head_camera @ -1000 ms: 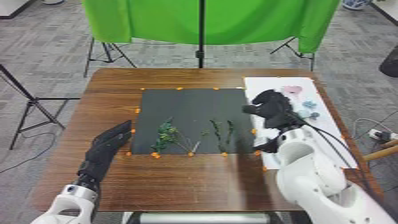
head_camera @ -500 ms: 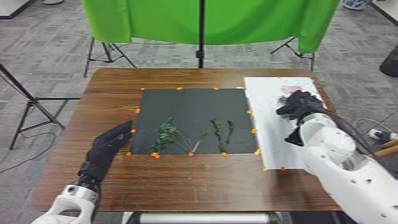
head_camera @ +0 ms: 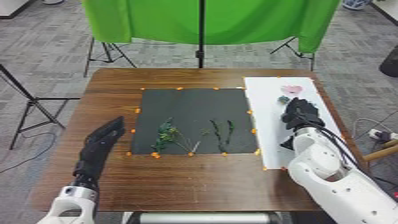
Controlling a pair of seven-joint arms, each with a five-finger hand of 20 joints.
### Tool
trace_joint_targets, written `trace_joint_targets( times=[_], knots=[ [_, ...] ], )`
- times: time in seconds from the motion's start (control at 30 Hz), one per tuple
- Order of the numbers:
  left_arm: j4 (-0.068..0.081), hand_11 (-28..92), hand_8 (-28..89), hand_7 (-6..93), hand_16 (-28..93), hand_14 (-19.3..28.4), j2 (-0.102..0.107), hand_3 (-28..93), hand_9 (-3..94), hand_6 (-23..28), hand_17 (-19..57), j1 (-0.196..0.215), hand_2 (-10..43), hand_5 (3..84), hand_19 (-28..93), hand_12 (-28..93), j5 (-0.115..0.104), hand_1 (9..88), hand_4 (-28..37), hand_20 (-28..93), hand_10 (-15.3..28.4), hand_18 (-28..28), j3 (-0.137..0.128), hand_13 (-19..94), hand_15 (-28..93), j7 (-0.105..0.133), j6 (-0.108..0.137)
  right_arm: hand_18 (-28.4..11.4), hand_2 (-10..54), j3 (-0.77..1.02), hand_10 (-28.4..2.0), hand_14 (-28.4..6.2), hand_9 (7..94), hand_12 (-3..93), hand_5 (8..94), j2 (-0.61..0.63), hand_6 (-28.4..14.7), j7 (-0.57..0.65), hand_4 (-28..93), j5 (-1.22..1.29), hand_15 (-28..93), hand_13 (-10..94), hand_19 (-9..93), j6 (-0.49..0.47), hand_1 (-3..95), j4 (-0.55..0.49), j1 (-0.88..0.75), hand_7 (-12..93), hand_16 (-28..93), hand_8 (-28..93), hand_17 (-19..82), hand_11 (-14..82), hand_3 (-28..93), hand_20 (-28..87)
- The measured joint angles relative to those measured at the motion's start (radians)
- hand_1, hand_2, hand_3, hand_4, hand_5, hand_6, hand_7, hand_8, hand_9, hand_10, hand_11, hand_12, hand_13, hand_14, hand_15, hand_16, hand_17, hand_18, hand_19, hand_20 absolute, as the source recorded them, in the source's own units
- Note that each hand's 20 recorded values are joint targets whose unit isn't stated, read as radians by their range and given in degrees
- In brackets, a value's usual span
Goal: Arrange flowers
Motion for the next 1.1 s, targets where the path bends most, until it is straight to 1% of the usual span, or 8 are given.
trace_joint_targets(
  times=[0.13,0.23,0.3,0.4,0.53,0.77,0.97,1.1],
  knots=[
    [0.0,9,-5,10.6,5,13.3,0.0,64,34.5,2.9,3.5,0.005,-8.1,39.7,3,16,-0.026,30.2,-16.4,19,10.4,12.2,-0.001,26,8,0.069,0.081,-7.9,-9.5,-0.01,-10.2,-1.6,91.8,43.4,79.7,0.008,-2.5,-0.029,-11,0.013,56,94,93,0.005,65.2,-0.046,0.009,18,33,17,70,9.9,52,49],
    [-0.005,9,-6,9.8,5,13.1,0.0,65,34.6,2.6,3.9,0.013,-2.7,39.5,2,15,-0.085,26.4,-21.4,19,10.4,11.8,-0.009,26,7,0.123,0.168,-8.0,-9.5,-0.083,-10.1,-1.5,92.0,43.7,79.8,0.022,-2.2,-0.077,-12,0.078,56,94,93,0.005,64.1,-0.108,0.073,18,33,17,70,9.6,53,50],
    [-0.011,8,-6,9.1,6,13.1,-0.001,66,34.8,2.4,3.9,0.022,2.8,39.9,2,15,-0.122,22.8,-26.9,19,10.5,11.6,-0.027,26,7,0.127,0.198,-8.0,-9.5,-0.167,-10.0,-1.6,92.2,43.9,79.8,0.023,-1.9,-0.137,-13,0.157,56,94,93,0.005,63.3,-0.138,0.156,18,32,17,70,9.4,55,50],
    [-0.013,8,-6,8.4,6,13.1,-0.001,64,35.3,2.4,3.8,0.03,9.1,40.4,2,14,-0.14,19.2,-28.2,19,10.7,11.3,-0.051,26,7,0.124,0.198,-8.0,-9.5,-0.307,-9.8,-1.6,92.4,43.9,80.2,-0.007,-1.6,-0.254,-15,0.261,57,94,93,0.004,61.8,-0.14,0.307,19,32,18,70,9.3,58,50],
    [-0.011,7,-6,6.9,6,13.1,0.006,61,35.4,2.3,3.8,0.028,12.9,40.3,1,14,-0.149,18.5,-28.3,19,10.6,11.1,-0.045,26,7,0.123,0.198,-8.1,-9.5,-0.437,-9.5,-1.6,93.5,44.5,81.5,-0.117,-0.8,-0.354,-24,0.302,59,94,93,-0.019,58.0,-0.09,0.472,19,31,18,70,9.3,69,51],
    [0.001,5,-3,1.6,6,12.6,0.027,63,32.8,1.4,3.3,-0.004,12.7,37.2,1,16,-0.156,16.6,-28.3,19,9.4,10.9,0.001,25,6,0.122,0.195,-8.3,-9.5,-0.602,-8.9,-2.0,93.5,44.3,82.8,-0.318,0.5,-0.363,-28,0.323,60,94,93,-0.098,48.7,0.001,0.631,19,29,19,71,10.5,87,52],
    [0.002,3,-2,-1.0,7,12.2,0.032,62,29.6,0.9,3.0,-0.014,12.9,34.5,1,17,-0.161,17.5,-28.3,19,8.9,10.8,0.01,23,5,0.124,0.186,-8.6,-9.5,-0.678,-8.6,-2.2,91.4,45.0,79.6,-0.423,1.3,-0.373,-28,0.343,59,94,93,-0.142,46.5,0.089,0.647,20,30,18,70,9.2,92,52],
    [0.003,2,-1,-1.1,7,11.9,0.035,61,27.2,1.1,2.7,-0.014,13.3,33.1,1,17,-0.173,17.7,-28.3,19,8.5,10.7,0.012,21,5,0.128,0.184,-8.8,-9.5,-0.728,-8.6,-2.2,88.9,44.6,75.4,-0.466,1.0,-0.378,-25,0.345,56,94,93,-0.142,46.6,0.167,0.654,22,34,15,70,9.4,89,53]
  ],
)
